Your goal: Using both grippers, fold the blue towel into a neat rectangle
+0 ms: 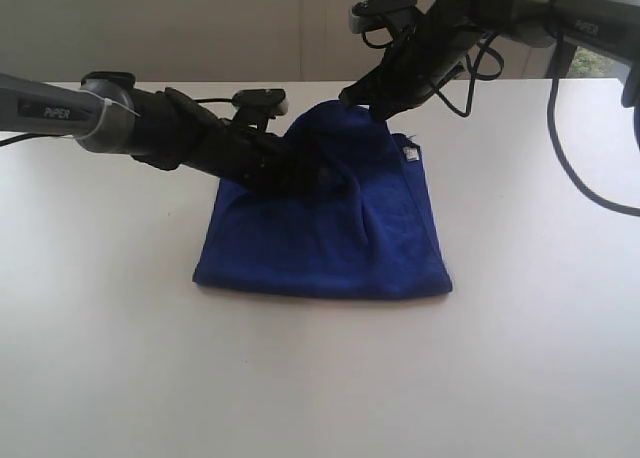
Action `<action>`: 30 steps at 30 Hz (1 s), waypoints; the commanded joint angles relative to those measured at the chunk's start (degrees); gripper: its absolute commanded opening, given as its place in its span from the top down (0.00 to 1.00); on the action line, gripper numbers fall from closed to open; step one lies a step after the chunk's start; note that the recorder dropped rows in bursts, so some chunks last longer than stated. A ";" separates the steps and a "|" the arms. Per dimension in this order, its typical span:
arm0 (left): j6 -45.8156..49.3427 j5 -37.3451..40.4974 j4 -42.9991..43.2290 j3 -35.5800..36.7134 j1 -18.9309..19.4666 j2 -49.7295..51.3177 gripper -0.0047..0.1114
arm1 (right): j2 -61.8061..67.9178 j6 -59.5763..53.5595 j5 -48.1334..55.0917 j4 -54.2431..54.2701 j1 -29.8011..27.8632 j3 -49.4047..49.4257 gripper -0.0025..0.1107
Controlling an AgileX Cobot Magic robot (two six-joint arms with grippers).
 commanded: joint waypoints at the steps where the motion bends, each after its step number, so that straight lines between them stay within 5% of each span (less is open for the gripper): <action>1: 1.52 -0.28 0.51 0.02 -0.31 -3.27 0.96 | -0.26 -0.39 -0.03 0.14 -0.29 0.01 0.98; 4: 1.52 2.81 0.63 0.02 -0.31 -3.27 0.96 | -0.26 -0.39 -0.03 0.14 -0.29 0.01 0.98; 10: 0.48 3.17 0.63 0.02 -0.31 -3.08 0.66 | -0.26 -0.39 -0.03 0.14 -0.29 0.01 0.98; 30: -2.04 4.47 0.12 0.02 -0.31 1.72 0.66 | -0.26 -0.28 -0.03 0.25 -0.29 0.01 0.98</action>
